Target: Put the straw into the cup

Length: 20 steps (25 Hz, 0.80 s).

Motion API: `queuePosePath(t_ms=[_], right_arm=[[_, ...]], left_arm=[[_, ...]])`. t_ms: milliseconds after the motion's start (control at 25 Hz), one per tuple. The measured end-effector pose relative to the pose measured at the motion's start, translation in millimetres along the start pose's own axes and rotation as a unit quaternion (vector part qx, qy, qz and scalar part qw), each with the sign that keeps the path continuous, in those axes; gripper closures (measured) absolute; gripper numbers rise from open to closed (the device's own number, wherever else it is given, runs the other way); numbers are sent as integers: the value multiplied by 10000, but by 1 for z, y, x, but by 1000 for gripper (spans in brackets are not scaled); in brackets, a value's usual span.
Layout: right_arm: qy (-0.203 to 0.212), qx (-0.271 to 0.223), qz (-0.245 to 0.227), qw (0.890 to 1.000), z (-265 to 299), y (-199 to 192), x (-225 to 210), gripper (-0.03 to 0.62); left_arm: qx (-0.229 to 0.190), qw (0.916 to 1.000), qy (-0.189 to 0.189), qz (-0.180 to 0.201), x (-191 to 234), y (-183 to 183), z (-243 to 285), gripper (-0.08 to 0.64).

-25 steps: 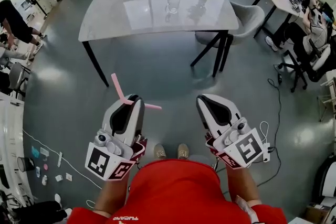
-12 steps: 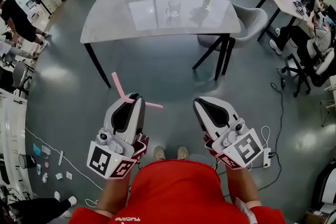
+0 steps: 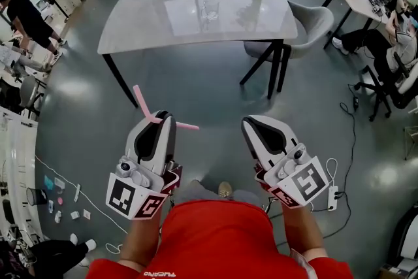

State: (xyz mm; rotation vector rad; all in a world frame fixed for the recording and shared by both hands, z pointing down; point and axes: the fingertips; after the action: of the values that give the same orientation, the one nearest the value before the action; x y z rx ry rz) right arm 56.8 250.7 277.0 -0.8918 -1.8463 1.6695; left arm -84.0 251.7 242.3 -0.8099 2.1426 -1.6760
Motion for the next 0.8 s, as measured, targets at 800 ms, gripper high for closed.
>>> queuePosePath(t_ms=[800], right_arm=[[-171, 147, -239, 9995, 70, -6, -63, 591]], left_arm=[[-208, 9996, -121, -131, 71, -18, 71, 522]])
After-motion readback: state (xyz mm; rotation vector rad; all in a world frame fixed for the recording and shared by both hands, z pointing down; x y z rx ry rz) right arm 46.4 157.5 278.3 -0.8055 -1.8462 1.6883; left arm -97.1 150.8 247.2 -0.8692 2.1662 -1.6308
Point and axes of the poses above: the fingertips, and each gripper's own axes: z forward along the fingers, x to its left, y out of its top, and after that the axes turned 3 degrees about -y, right-handed
